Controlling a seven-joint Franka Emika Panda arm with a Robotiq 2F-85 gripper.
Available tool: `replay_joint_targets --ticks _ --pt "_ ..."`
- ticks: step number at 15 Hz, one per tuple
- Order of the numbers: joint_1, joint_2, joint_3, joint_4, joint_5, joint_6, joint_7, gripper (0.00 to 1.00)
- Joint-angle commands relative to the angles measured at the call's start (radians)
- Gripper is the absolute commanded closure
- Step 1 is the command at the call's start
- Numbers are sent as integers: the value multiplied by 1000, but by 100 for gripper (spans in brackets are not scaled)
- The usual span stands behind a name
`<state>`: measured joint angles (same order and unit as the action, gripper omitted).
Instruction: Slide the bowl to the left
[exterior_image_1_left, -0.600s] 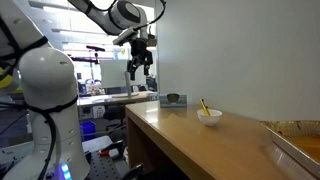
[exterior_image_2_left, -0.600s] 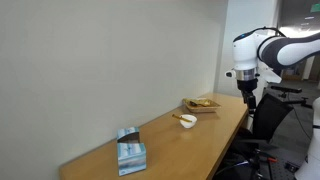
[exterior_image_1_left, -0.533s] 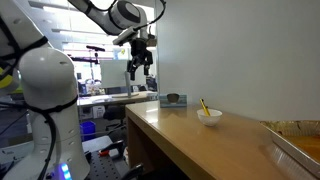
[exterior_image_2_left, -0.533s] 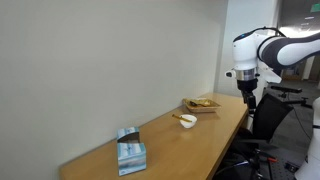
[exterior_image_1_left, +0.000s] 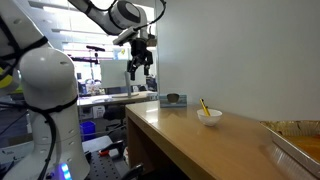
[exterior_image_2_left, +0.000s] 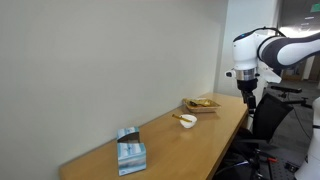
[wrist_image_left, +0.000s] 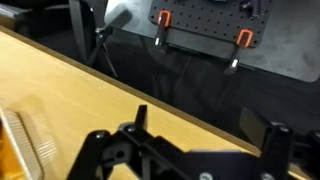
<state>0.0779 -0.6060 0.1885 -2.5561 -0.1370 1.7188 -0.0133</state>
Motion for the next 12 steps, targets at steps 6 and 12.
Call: replay_joint_targets --ticks 6,12 --pt "8 219 -68 97 -219 296 -105 0" --pt "-14 574 -154 308 -200 463 -318 0"
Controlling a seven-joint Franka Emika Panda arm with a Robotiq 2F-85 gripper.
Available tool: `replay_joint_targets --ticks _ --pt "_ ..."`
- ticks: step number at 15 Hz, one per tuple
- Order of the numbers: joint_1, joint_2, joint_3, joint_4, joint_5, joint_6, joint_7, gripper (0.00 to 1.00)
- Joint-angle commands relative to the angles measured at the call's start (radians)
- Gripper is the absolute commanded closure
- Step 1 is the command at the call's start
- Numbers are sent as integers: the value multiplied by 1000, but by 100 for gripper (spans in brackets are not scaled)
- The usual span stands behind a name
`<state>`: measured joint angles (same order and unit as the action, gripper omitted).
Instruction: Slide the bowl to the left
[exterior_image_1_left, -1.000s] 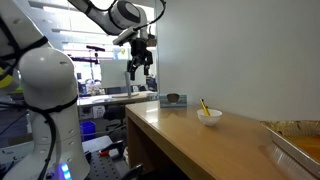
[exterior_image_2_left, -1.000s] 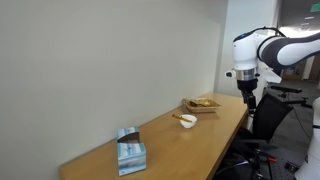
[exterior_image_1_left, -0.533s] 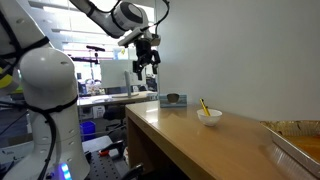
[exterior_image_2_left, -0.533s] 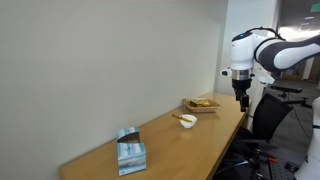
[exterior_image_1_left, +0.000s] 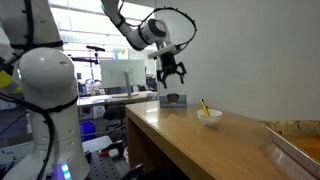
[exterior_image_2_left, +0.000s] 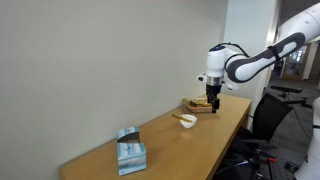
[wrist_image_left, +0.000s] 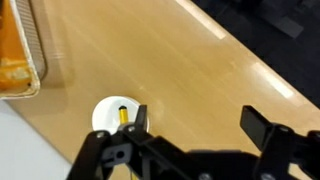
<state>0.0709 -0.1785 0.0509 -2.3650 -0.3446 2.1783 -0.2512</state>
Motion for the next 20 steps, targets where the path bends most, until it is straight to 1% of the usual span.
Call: replay_joint_targets --ticks 1,5,8,12,15,16,18,20 --pt "-13 204 -24 156 15 23 -108 0" --pt "-44 405 -23 306 41 51 -181 0" --pt "-66 517 -18 393 46 70 -200 0" --pt "-91 611 -10 465 58 78 -215 1" --pt "-102 639 -1 473 81 88 -224 5" --pt "-104 646 1 471 83 92 -225 5" --pt "-107 657 2 465 82 96 -219 8" --pt "-112 668 2 463 81 106 -223 34"
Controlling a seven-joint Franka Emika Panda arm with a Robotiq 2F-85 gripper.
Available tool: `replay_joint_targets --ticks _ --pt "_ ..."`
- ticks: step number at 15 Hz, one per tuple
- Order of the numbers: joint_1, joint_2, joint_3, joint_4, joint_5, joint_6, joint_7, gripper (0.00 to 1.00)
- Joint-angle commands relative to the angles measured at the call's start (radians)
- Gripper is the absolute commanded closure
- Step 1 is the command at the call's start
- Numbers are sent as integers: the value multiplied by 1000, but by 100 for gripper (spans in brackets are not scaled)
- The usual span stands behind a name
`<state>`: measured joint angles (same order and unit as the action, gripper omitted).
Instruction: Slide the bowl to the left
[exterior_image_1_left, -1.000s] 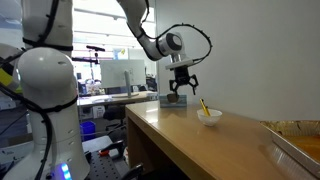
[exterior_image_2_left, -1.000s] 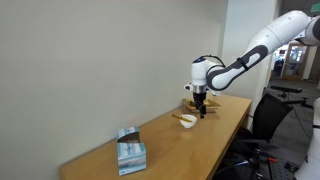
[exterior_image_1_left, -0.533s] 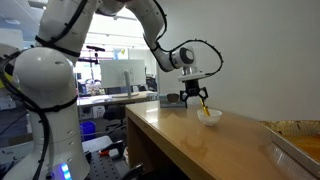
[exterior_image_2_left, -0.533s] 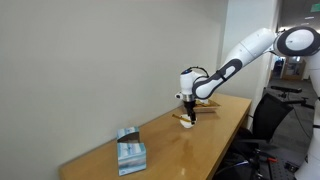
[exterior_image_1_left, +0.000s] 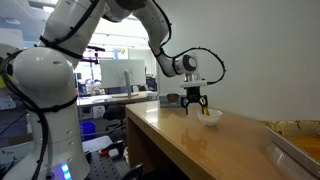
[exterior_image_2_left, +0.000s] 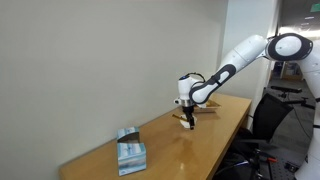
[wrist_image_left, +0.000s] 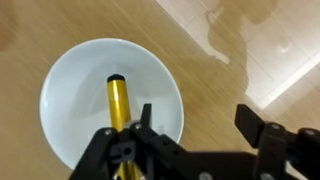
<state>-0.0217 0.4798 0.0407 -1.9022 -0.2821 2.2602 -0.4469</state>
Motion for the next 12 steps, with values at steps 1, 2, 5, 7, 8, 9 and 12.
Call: replay_joint_targets --ticks 1,2,5,7,8,9,12 --pt "-21 14 10 -1 12 34 -26 41" --pt "-24 17 9 -2 9 41 -28 48" --pt "-30 23 3 -4 -2 59 -27 71" --pt "-33 25 2 -4 -4 61 -22 86" --pt "-32 25 -1 -5 -8 63 -18 95" --pt "-31 20 1 -11 -8 66 -16 99" --pt "-12 -3 1 -33 -16 68 24 98"
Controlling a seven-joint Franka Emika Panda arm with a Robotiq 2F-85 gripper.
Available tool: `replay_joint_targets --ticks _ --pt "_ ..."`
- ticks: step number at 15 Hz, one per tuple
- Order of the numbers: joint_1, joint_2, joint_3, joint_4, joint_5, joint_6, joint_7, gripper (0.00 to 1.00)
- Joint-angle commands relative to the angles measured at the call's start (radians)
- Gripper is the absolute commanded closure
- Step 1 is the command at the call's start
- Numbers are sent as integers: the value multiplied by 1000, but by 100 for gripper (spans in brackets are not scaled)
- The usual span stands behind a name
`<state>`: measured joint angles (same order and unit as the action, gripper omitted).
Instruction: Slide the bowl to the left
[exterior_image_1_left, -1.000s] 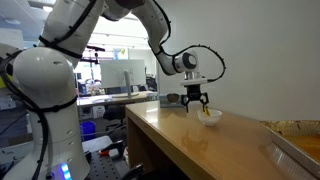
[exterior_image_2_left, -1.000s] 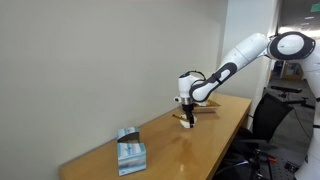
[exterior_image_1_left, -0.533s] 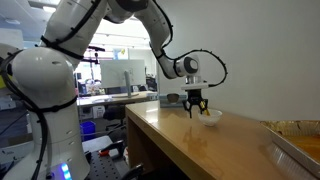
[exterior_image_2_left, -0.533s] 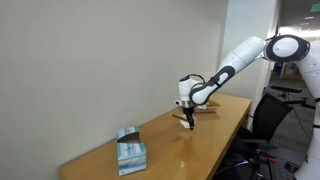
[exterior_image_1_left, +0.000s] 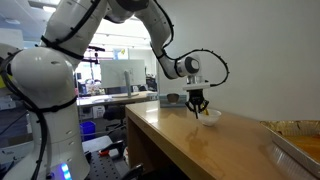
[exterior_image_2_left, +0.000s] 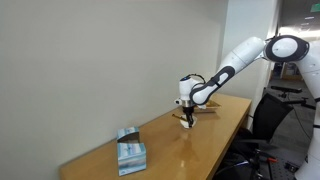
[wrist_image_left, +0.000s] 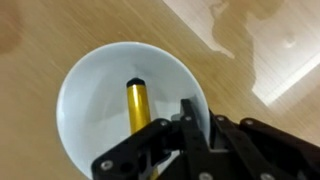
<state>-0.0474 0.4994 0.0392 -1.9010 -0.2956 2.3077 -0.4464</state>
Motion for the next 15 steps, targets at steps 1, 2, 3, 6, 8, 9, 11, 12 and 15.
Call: replay_joint_targets --ticks 1,2,3,6,8,9,11,12,15 --pt "23 -40 7 -50 -1 21 40 98" --pt "30 -54 16 -65 6 29 46 98" --pt "49 -67 17 -83 -1 37 79 99" --pt "138 -91 9 -138 -69 67 249 98" --pt "210 -96 -7 -169 -142 84 416 98" --pt "246 -97 -16 -183 -186 90 507 98" --pt "290 -100 -12 -202 -228 77 628 98" --pt "304 -103 -6 -210 -239 74 669 98" --pt "330 -123 10 -238 -242 65 739 98"
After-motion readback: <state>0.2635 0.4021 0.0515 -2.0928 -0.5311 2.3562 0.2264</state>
